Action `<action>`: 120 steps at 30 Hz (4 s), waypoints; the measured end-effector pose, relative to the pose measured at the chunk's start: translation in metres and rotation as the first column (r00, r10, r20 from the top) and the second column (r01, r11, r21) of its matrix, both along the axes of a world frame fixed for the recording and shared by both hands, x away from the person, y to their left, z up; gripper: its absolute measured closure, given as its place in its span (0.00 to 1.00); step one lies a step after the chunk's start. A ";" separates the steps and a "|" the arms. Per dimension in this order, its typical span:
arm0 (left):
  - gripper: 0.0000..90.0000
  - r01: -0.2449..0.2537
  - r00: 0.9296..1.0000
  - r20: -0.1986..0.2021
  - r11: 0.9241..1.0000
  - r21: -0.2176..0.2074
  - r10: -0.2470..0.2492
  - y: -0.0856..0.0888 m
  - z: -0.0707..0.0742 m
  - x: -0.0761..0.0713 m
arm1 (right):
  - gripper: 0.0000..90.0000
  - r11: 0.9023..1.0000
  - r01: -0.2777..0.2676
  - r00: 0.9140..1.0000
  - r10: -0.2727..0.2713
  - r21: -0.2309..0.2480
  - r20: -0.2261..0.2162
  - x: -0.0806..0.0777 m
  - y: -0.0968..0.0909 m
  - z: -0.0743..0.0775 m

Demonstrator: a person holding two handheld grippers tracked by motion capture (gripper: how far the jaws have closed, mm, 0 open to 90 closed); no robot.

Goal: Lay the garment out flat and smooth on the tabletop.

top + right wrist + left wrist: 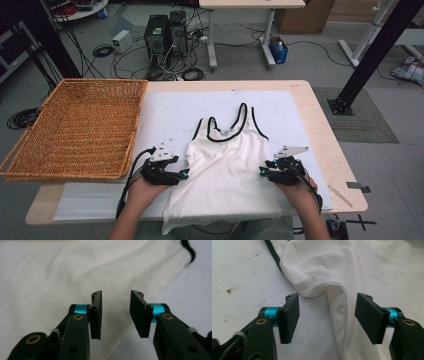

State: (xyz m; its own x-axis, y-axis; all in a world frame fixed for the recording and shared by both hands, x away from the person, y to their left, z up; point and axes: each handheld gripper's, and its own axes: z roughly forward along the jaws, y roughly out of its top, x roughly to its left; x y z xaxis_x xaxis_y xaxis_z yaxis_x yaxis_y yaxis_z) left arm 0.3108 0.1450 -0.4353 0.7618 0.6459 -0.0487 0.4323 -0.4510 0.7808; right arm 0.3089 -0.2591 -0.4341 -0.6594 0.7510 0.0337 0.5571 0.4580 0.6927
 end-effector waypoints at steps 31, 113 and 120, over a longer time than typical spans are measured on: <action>0.50 0.002 1.000 0.019 0.983 -0.185 0.002 0.021 0.013 0.012 | 0.68 0.967 -0.167 0.985 0.155 0.194 0.073 0.017 -0.035 0.026; 0.37 -0.200 0.979 0.007 0.964 -0.176 0.205 -0.002 0.054 0.174 | 0.69 0.997 0.076 0.995 -0.074 -0.034 0.073 0.057 -0.002 0.046; 0.32 -0.174 0.981 0.059 0.973 -0.150 0.184 -0.001 0.062 0.132 | 0.63 0.996 0.079 0.995 -0.077 -0.029 0.068 0.072 -0.004 0.040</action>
State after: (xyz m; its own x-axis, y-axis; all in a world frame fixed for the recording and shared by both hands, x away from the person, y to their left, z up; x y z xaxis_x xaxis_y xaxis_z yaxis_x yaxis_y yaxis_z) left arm 0.4426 0.1442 -0.3728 0.6395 0.7623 -0.0996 0.4357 -0.2527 0.8639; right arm 0.3805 -0.2632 -0.3938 -0.5991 0.8000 -0.0330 0.5446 0.4373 0.7156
